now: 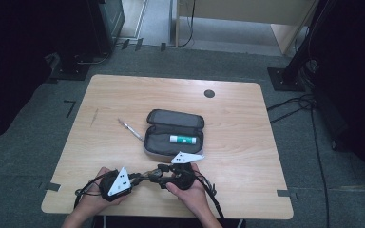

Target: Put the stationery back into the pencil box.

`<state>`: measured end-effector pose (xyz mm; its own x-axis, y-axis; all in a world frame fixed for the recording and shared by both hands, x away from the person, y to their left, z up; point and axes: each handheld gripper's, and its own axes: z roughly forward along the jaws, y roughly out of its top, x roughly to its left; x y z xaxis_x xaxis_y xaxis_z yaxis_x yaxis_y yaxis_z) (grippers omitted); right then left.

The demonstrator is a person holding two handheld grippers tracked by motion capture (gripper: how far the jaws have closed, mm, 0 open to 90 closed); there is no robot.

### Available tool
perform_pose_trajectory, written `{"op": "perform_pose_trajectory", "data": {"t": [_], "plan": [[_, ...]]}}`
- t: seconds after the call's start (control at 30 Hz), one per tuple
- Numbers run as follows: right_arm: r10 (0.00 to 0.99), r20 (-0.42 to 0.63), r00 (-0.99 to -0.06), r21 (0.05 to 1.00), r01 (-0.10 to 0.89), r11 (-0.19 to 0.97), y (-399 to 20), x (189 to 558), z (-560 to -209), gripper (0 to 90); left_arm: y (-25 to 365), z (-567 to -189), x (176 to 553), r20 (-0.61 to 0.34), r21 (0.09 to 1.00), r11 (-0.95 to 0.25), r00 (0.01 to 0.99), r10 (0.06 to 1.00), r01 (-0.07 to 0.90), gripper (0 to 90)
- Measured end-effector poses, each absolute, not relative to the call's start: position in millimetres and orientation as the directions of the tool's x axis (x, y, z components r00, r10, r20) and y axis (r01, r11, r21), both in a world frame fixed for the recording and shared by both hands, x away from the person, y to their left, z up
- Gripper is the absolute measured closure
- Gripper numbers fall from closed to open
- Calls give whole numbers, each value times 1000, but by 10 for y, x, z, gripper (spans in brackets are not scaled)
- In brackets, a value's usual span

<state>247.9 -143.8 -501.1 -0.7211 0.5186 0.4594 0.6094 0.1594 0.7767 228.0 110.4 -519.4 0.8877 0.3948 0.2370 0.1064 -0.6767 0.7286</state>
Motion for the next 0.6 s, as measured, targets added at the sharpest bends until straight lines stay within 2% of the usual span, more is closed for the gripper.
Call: {"op": "perform_pose_trajectory", "data": {"t": [0.23,0.3,0.6], "plan": [[519,457,-722,785,602,147,-1455,2509,-5015,412,1113,-5191,2273,227,728,-679,901,369,94,806],[530,433,-729,790,590,164,-1451,2510,-5021,409,1121,-5189,2280,213,729,-676,905,368,103,829],[509,377,-774,816,537,213,-1451,2497,-5052,416,1167,-5175,2322,123,739,-659,932,341,144,831]]}}
